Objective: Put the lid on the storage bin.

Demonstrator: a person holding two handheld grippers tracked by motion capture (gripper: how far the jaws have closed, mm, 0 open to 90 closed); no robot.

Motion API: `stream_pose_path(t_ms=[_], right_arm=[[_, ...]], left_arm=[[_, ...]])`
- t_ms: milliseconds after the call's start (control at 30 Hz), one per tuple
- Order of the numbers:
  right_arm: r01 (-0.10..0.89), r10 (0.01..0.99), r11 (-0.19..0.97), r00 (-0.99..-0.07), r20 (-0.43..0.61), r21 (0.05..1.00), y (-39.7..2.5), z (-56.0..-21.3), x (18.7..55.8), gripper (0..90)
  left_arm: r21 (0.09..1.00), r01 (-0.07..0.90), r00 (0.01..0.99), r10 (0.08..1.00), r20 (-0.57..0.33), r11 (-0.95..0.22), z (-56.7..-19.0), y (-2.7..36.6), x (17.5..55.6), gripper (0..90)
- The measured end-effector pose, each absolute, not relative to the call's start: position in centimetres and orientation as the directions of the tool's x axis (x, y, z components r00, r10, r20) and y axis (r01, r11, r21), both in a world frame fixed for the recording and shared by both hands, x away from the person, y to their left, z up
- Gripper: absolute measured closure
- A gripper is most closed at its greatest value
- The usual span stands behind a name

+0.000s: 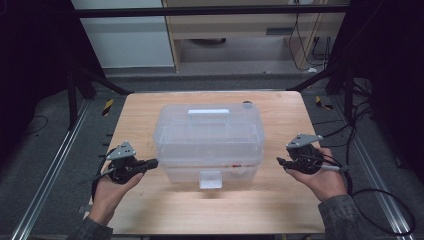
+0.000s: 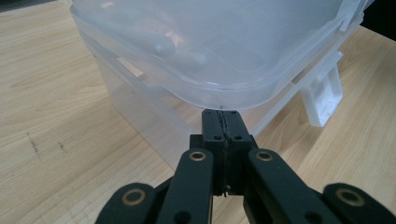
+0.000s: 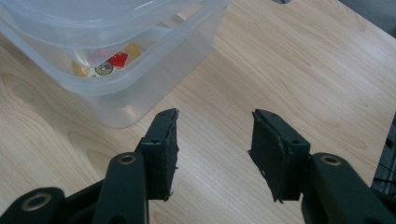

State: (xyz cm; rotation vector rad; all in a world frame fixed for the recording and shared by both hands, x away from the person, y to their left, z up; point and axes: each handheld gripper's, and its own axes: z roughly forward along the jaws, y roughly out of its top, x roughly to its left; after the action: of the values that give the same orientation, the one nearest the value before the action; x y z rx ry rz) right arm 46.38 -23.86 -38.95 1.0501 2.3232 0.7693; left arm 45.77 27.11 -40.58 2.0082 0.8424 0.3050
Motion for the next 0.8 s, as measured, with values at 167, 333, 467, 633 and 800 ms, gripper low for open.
stream_pose_path(t_ms=[167, 333, 467, 633, 800], right_arm=[[0.527, 0.790, 0.538, -0.586, -0.177, 0.658, -24.2, -39.2, 46.4, 50.3], [0.534, 0.796, 0.532, -0.580, -0.173, 0.658, -24.5, -39.5, 46.4, 50.1], [0.542, 0.805, 0.522, -0.567, -0.171, 0.658, -24.8, -39.7, 46.5, 50.1], [0.567, 0.827, 0.494, -0.539, -0.156, 0.659, -25.3, -40.3, 47.0, 50.1], [0.596, 0.849, 0.460, -0.512, -0.130, 0.658, -25.9, -41.3, 47.6, 50.1]], left_arm=[[0.820, 0.447, 0.736, 0.668, -0.111, -0.357, -40.8, 27.1, 45.7, 89.9], [0.817, 0.450, 0.737, 0.667, -0.111, -0.361, -41.0, 27.1, 45.7, 89.9], [0.814, 0.453, 0.737, 0.666, -0.114, -0.363, -41.2, 27.2, 45.7, 89.9], [0.810, 0.458, 0.736, 0.667, -0.114, -0.367, -41.4, 27.3, 45.6, 89.9], [0.804, 0.463, 0.737, 0.666, -0.114, -0.373, -41.7, 27.2, 45.5, 89.9]])
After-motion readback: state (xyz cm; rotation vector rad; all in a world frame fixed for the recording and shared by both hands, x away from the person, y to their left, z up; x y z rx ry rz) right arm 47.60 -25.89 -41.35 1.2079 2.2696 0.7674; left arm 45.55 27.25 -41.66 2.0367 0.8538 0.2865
